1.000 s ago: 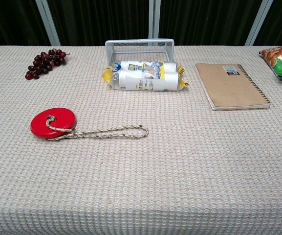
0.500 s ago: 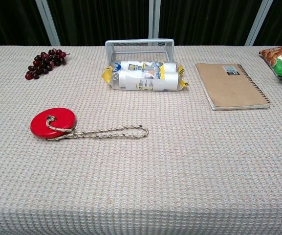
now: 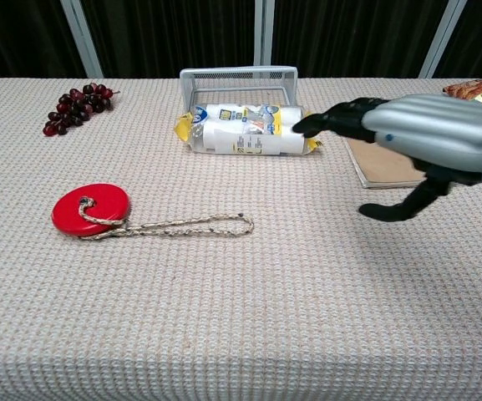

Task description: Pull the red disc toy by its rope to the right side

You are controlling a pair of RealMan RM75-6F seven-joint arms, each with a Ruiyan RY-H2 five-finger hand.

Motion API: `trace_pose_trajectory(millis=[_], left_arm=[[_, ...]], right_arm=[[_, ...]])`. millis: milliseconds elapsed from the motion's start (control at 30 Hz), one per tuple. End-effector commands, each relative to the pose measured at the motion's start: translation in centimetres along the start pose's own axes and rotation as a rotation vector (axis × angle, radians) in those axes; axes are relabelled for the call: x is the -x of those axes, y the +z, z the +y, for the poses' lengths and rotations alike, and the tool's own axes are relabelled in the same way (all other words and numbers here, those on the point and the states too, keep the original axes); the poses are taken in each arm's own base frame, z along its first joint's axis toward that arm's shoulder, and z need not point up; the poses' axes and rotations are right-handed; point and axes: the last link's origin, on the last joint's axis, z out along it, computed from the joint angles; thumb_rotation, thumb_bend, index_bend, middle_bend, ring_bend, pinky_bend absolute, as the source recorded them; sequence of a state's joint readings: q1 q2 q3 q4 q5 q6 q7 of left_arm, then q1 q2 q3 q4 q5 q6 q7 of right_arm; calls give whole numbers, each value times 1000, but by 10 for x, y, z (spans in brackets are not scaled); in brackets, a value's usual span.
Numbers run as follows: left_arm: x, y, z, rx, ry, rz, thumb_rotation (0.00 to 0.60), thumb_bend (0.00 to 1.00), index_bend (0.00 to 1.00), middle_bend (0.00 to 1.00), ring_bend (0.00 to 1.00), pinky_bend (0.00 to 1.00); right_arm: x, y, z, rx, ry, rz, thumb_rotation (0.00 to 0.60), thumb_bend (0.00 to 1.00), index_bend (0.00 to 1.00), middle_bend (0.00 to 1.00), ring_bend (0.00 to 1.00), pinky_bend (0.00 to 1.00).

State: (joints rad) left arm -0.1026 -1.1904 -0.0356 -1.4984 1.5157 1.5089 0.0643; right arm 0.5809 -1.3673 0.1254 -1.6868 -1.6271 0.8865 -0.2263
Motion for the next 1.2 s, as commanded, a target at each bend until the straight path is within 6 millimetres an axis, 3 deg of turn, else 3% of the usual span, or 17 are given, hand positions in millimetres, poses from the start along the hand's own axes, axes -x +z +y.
trace_pose_trajectory(millis=[33, 167, 333, 1000, 1200], left_arm=[[0, -1, -1, -3, 0, -1, 600, 207, 215, 162, 74, 168], [-1, -3, -4, -11, -1, -1, 600, 207, 217, 162, 74, 168], [-2, -3, -6, -14, -1, 1, 600, 207, 218, 162, 74, 168], [0, -7, -14, -37, -1, -7, 600, 207, 237, 162, 74, 168], [-1, -8, -15, -42, -1, -5, 600, 207, 237, 162, 74, 168]], right_arm=[[3, 34, -18, -59, 36, -41, 600, 398, 0, 103, 0, 0], [9, 57, -30, -100, 36, -80, 600, 436, 0, 104, 0, 0], [18, 70, -38, -120, 43, -124, 600, 454, 0, 107, 0, 0], [46, 74, -44, -115, 76, -231, 600, 493, 0, 161, 0, 0], [48, 73, -42, -105, 89, -235, 600, 503, 0, 226, 0, 0]])
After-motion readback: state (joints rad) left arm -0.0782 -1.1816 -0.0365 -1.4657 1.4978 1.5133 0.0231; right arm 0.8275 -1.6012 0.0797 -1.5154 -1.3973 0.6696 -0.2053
